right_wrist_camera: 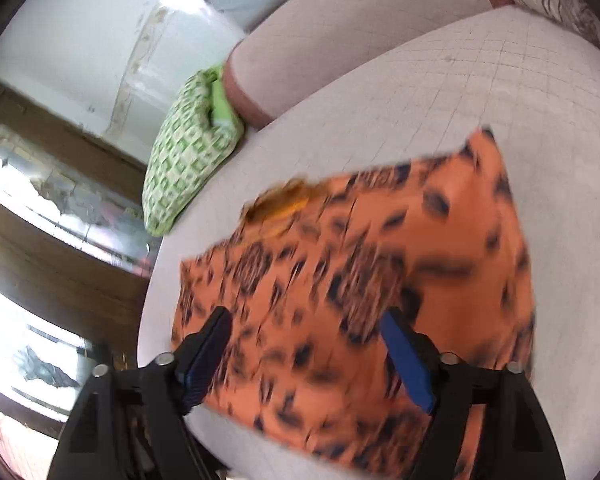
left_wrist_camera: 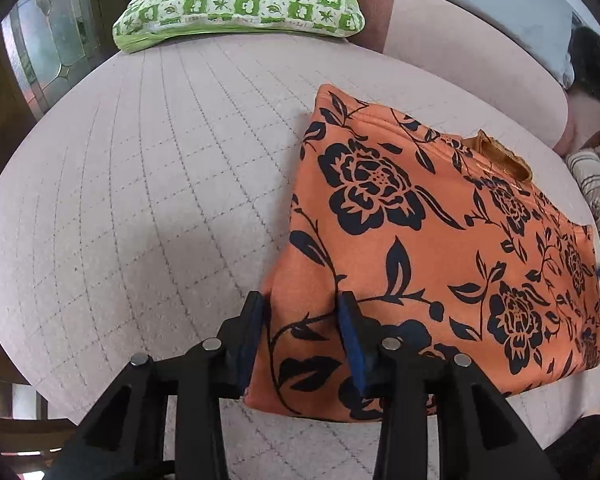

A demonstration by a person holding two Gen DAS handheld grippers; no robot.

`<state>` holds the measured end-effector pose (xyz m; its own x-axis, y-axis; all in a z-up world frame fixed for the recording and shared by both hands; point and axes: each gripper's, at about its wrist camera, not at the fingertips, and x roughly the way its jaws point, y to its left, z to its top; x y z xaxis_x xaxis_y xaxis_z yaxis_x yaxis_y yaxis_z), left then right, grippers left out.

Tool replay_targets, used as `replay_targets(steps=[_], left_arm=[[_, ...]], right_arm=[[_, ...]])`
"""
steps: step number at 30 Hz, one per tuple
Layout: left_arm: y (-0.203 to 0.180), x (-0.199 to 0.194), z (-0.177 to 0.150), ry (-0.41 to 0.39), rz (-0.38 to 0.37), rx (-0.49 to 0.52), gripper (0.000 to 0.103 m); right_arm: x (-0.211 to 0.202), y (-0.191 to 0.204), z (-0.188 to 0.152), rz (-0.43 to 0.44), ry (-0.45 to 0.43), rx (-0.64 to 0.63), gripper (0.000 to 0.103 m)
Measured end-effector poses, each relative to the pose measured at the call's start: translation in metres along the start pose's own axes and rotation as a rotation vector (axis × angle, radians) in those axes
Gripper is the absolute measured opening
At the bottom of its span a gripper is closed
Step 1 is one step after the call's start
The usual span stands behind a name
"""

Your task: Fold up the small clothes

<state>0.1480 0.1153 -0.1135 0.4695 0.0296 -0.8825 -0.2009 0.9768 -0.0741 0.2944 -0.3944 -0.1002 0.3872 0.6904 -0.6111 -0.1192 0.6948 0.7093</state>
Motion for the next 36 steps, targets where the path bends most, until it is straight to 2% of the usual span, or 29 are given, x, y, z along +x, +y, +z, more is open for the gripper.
replay_targets(steps=[3,4,5,6,7,8,11,12,15,17,19,21,23,25,26,29,30,32,34,36], left_arm=[[0.001,0.004,0.002,0.001,-0.005,-0.015,0.040],[0.000,0.005,0.002,0.001,-0.002,-0.015,0.040],[0.006,-0.003,-0.003,-0.002,0.000,-0.013,0.040],[0.006,-0.006,-0.004,-0.009,-0.002,-0.014,0.040],[0.007,-0.009,-0.006,-0.025,-0.008,-0.016,0.040],[0.007,-0.012,-0.009,-0.037,-0.006,-0.012,0.040],[-0.005,-0.025,-0.007,-0.075,-0.012,0.010,0.046],[-0.012,-0.029,-0.006,-0.087,-0.015,0.019,0.051],[-0.040,-0.036,-0.008,-0.111,-0.030,0.061,0.053],[-0.054,-0.040,-0.011,-0.111,-0.031,0.091,0.054],[-0.068,-0.043,-0.017,-0.107,-0.061,0.107,0.055],[-0.071,-0.046,-0.023,-0.095,-0.077,0.110,0.055],[-0.076,-0.048,-0.028,-0.086,-0.082,0.112,0.055],[-0.083,-0.050,-0.032,-0.073,-0.079,0.128,0.056],[-0.084,-0.052,-0.034,-0.074,-0.081,0.136,0.056],[-0.087,-0.058,-0.038,-0.095,-0.086,0.157,0.060],[-0.088,-0.058,-0.039,-0.097,-0.086,0.157,0.061],[-0.089,-0.055,-0.041,-0.087,-0.087,0.155,0.061],[-0.091,-0.051,-0.042,-0.074,-0.084,0.161,0.061],[-0.091,-0.050,-0.044,-0.071,-0.086,0.161,0.061]], right_arm=[[0.028,-0.043,0.043,-0.052,0.012,0.054,0.082],[0.038,-0.068,0.055,-0.053,0.021,0.106,0.078],[0.037,-0.090,0.060,0.031,-0.021,0.206,0.078],[0.032,-0.098,0.062,0.072,-0.051,0.266,0.078],[0.021,-0.101,0.061,0.101,-0.088,0.325,0.080],[0.013,-0.098,0.059,0.085,-0.103,0.315,0.080],[-0.019,-0.074,0.037,0.035,-0.129,0.222,0.080],[-0.032,-0.065,0.019,0.018,-0.130,0.201,0.080],[-0.054,-0.048,-0.031,0.030,-0.102,0.185,0.080],[-0.061,-0.029,-0.066,0.039,-0.089,0.160,0.080],[-0.061,-0.016,-0.088,0.052,-0.070,0.137,0.080],[-0.057,-0.007,-0.102,0.029,-0.069,0.104,0.082],[-0.046,-0.008,-0.108,-0.003,-0.072,0.089,0.091],[-0.025,-0.027,-0.110,-0.064,-0.041,0.132,0.091],[-0.021,-0.034,-0.108,-0.058,-0.043,0.157,0.091],[-0.039,-0.017,-0.106,-0.074,-0.095,0.112,0.091],[-0.050,-0.008,-0.106,-0.086,-0.136,0.074,0.091],[-0.063,0.004,-0.110,-0.059,-0.175,0.029,0.091],[-0.058,0.000,-0.113,-0.064,-0.162,0.039,0.091],[-0.040,-0.019,-0.113,-0.110,-0.097,0.096,0.091]])
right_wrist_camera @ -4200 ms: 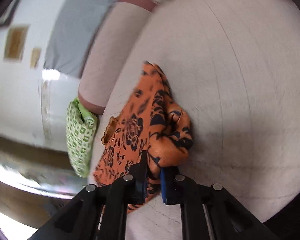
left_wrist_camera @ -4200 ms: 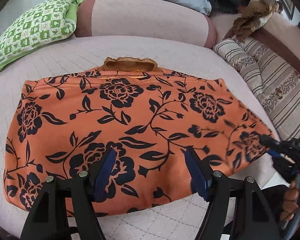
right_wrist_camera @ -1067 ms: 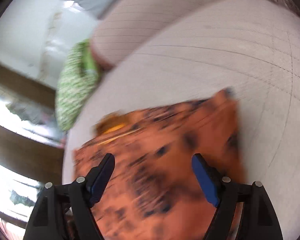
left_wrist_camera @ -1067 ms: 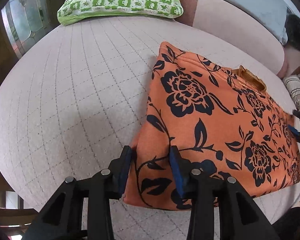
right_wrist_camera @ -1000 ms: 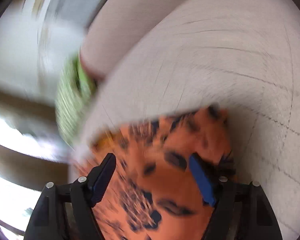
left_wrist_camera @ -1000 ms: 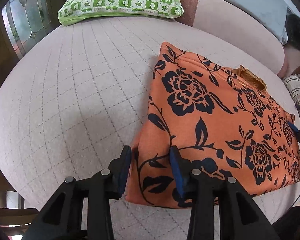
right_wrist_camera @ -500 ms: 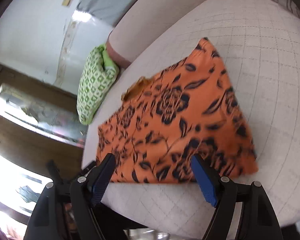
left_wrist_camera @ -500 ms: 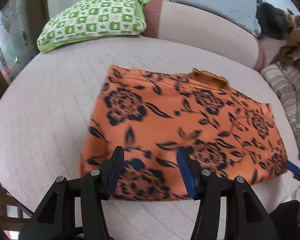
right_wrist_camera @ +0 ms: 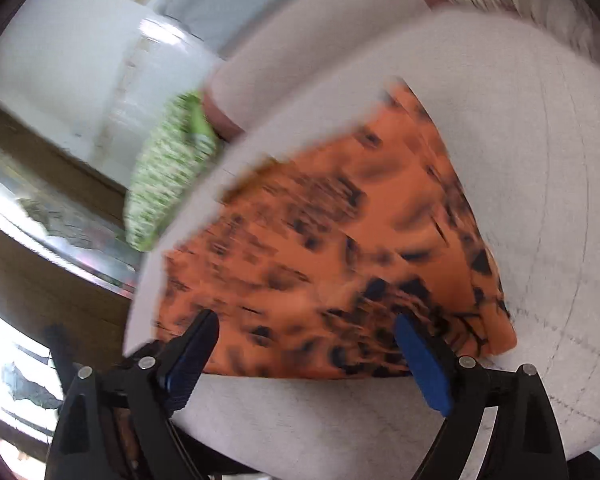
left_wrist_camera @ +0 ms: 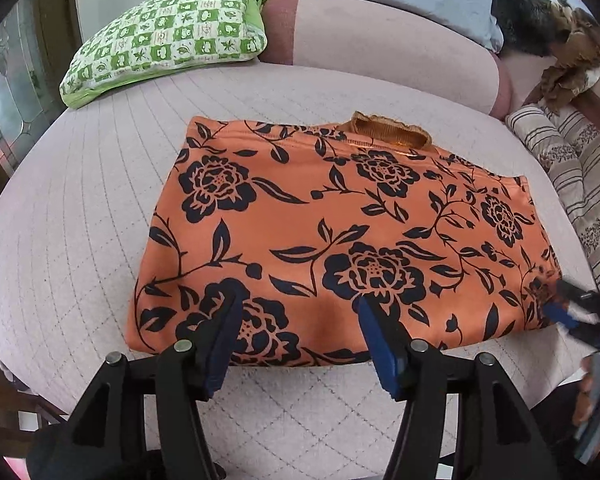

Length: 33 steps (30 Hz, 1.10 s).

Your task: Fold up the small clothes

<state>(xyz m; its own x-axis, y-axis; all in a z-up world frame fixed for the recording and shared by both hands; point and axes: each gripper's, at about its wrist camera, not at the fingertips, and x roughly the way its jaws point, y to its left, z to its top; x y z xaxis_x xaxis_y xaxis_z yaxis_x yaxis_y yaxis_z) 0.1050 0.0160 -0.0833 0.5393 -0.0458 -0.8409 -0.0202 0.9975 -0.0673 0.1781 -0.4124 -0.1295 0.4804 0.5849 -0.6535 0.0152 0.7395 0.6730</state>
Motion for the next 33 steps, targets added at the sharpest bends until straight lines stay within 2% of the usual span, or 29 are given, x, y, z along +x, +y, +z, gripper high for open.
replay_targets(steps=[1,2,6,9,12,13,18,21,25,27,29,31,33], left_arm=[[0.001,0.000,-0.001,-0.002,-0.002,0.000,0.061],[0.002,0.000,-0.002,-0.006,0.001,0.000,0.061],[0.009,0.011,-0.005,0.015,0.002,-0.040,0.061],[0.007,0.019,-0.005,0.025,0.012,-0.044,0.061],[-0.001,0.023,-0.005,0.028,0.014,-0.009,0.061],[-0.004,0.023,-0.005,0.025,0.016,0.000,0.061],[-0.012,0.031,0.000,0.022,0.009,0.011,0.062],[-0.022,0.047,-0.003,0.028,0.041,0.074,0.068],[-0.033,0.047,-0.003,0.008,0.096,0.131,0.067],[-0.035,0.025,0.005,-0.076,0.076,0.113,0.067],[-0.045,0.007,0.014,-0.163,0.081,0.138,0.067],[-0.054,0.010,0.020,-0.150,0.069,0.164,0.067],[-0.059,0.024,0.021,-0.096,0.076,0.164,0.067]], right_arm=[[0.007,-0.012,-0.003,0.003,0.021,0.063,0.090],[-0.002,-0.011,-0.004,0.029,-0.023,0.076,0.090],[-0.031,0.010,-0.006,0.070,-0.088,0.020,0.090],[-0.033,0.001,-0.020,0.096,-0.052,0.080,0.090],[-0.020,-0.023,-0.030,0.111,0.005,0.216,0.090],[-0.018,-0.028,-0.030,0.096,0.006,0.245,0.090],[-0.024,-0.048,-0.026,0.134,-0.046,0.357,0.090],[-0.021,-0.061,-0.027,0.171,-0.047,0.417,0.090],[-0.026,-0.069,-0.023,0.193,-0.098,0.469,0.090],[-0.031,-0.073,-0.020,0.196,-0.127,0.495,0.091],[-0.031,-0.073,-0.014,0.188,-0.137,0.490,0.091],[-0.024,-0.070,-0.013,0.154,-0.120,0.491,0.090],[-0.021,-0.070,-0.013,0.148,-0.118,0.491,0.090]])
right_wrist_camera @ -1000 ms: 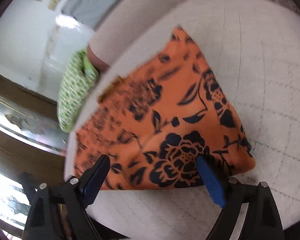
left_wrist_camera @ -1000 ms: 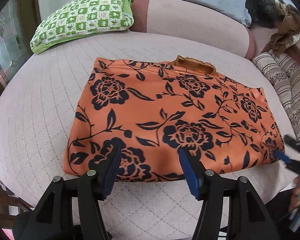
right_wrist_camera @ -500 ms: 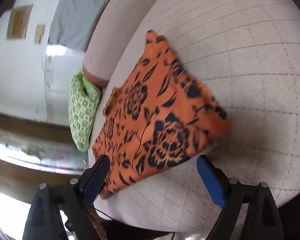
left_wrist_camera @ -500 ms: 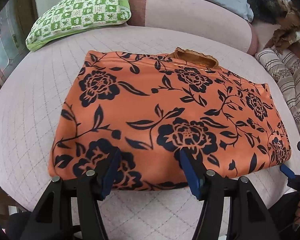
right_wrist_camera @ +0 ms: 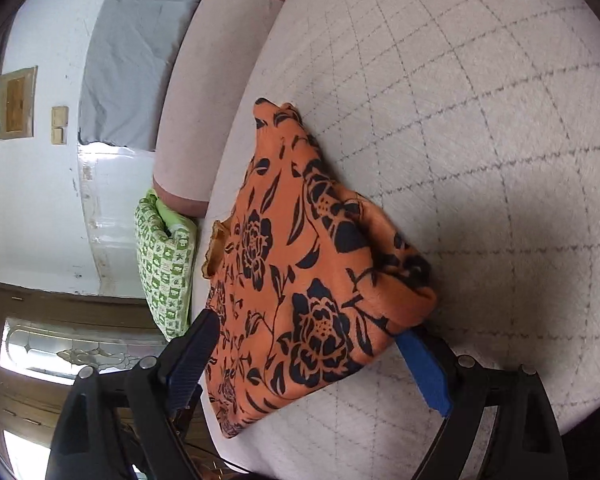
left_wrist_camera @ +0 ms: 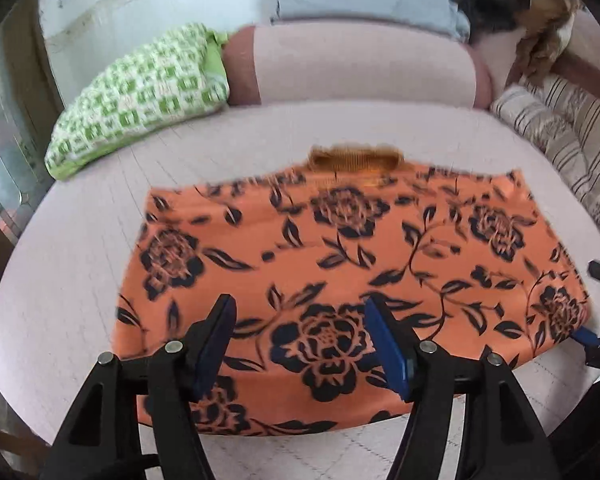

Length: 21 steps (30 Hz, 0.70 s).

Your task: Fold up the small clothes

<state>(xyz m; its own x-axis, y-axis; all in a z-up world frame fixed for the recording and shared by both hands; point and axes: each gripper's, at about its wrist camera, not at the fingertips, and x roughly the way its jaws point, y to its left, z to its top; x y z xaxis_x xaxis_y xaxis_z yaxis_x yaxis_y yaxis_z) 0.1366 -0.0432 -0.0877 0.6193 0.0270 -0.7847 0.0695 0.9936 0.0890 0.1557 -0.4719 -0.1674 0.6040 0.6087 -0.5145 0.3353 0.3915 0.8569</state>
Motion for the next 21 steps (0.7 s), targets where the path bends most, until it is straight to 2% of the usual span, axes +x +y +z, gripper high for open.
replay_targets(steps=[3,6,12,17,18,19,20,21], left_arm=[[-0.007,0.015,-0.007,0.071,-0.004,0.007,0.067],[-0.013,0.024,-0.015,0.100,0.005,0.024,0.067],[-0.010,0.020,-0.012,0.102,-0.005,0.017,0.067],[-0.010,0.016,-0.003,0.053,-0.012,0.004,0.067],[-0.012,0.021,-0.005,0.068,-0.007,0.013,0.067],[-0.014,0.031,-0.008,0.104,-0.004,0.023,0.068],[-0.015,0.039,-0.012,0.112,0.003,0.033,0.069],[-0.017,0.039,-0.014,0.084,0.019,0.048,0.072]], right_arm=[[0.000,0.006,0.001,-0.019,-0.003,-0.028,0.091],[0.001,0.011,0.000,-0.031,-0.008,-0.056,0.091],[0.009,0.011,0.003,-0.047,-0.001,-0.067,0.091],[0.010,0.014,0.005,-0.057,-0.001,-0.089,0.089],[0.011,0.016,0.005,-0.066,0.002,-0.111,0.084],[0.012,0.021,0.004,-0.102,0.007,-0.156,0.050],[0.016,0.025,0.002,-0.146,0.028,-0.193,0.009],[0.020,0.024,0.001,-0.180,0.046,-0.201,0.010]])
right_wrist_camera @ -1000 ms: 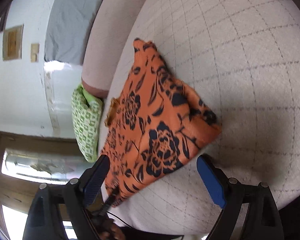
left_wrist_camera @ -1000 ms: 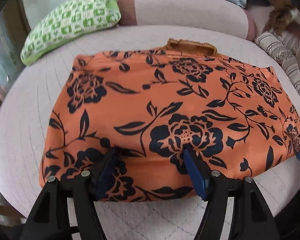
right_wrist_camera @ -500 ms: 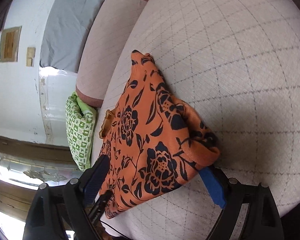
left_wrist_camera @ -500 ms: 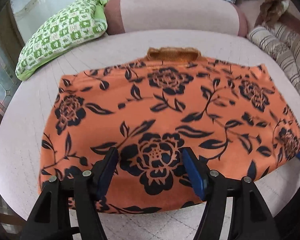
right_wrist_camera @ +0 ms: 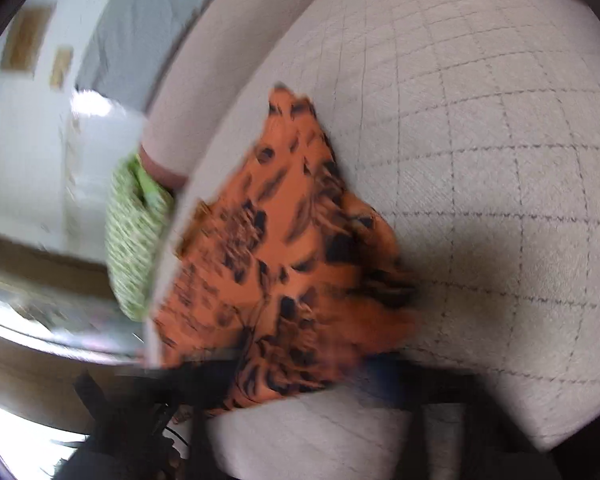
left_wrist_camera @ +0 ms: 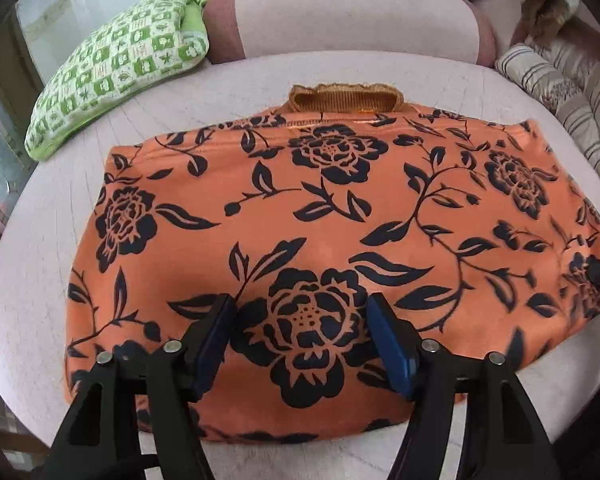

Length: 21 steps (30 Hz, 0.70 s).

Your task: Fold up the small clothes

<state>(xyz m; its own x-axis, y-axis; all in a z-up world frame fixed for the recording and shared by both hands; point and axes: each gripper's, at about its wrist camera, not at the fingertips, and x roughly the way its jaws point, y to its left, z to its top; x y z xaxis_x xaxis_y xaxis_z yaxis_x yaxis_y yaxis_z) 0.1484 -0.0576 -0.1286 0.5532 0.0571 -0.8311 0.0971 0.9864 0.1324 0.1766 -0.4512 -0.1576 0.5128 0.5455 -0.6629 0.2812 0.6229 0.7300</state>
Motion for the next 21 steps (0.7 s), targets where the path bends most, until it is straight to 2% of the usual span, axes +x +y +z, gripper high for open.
replay_targets(steps=[2,6,7,9,10,11,13,15,17,20,21], left_arm=[[-0.002,-0.004,0.001,-0.005,0.015,0.014,0.072],[0.004,-0.012,0.007,-0.008,-0.014,-0.020,0.072],[0.004,-0.007,0.006,0.001,-0.017,-0.016,0.072],[0.005,0.000,0.003,0.002,-0.025,-0.014,0.073],[0.006,-0.001,0.003,-0.005,-0.032,-0.018,0.073],[0.007,-0.001,0.004,-0.004,-0.036,-0.022,0.073],[0.009,0.000,0.004,-0.009,-0.048,-0.032,0.073],[0.010,0.000,0.002,-0.017,-0.056,-0.029,0.073],[0.010,0.001,0.002,-0.023,-0.061,-0.027,0.073],[0.011,0.002,0.002,-0.025,-0.064,-0.029,0.074],[0.011,0.002,0.002,-0.026,-0.065,-0.030,0.075]], right_arm=[[0.005,-0.001,-0.001,-0.043,0.019,-0.025,0.010],[-0.005,0.023,-0.009,-0.167,-0.044,-0.180,0.010],[0.002,0.017,-0.008,-0.178,-0.017,-0.159,0.013],[0.003,0.005,-0.005,-0.118,0.004,-0.092,0.019],[-0.002,0.007,-0.003,-0.111,0.016,-0.100,0.031],[-0.006,0.008,-0.001,-0.123,0.023,-0.116,0.051],[-0.024,0.008,0.005,-0.126,-0.005,-0.112,0.076],[-0.038,0.009,0.019,-0.120,-0.055,-0.121,0.076],[-0.047,0.016,0.043,-0.079,-0.097,-0.137,0.076],[-0.016,0.030,0.083,-0.037,-0.031,-0.206,0.076],[0.000,0.033,0.096,-0.056,-0.003,-0.234,0.076]])
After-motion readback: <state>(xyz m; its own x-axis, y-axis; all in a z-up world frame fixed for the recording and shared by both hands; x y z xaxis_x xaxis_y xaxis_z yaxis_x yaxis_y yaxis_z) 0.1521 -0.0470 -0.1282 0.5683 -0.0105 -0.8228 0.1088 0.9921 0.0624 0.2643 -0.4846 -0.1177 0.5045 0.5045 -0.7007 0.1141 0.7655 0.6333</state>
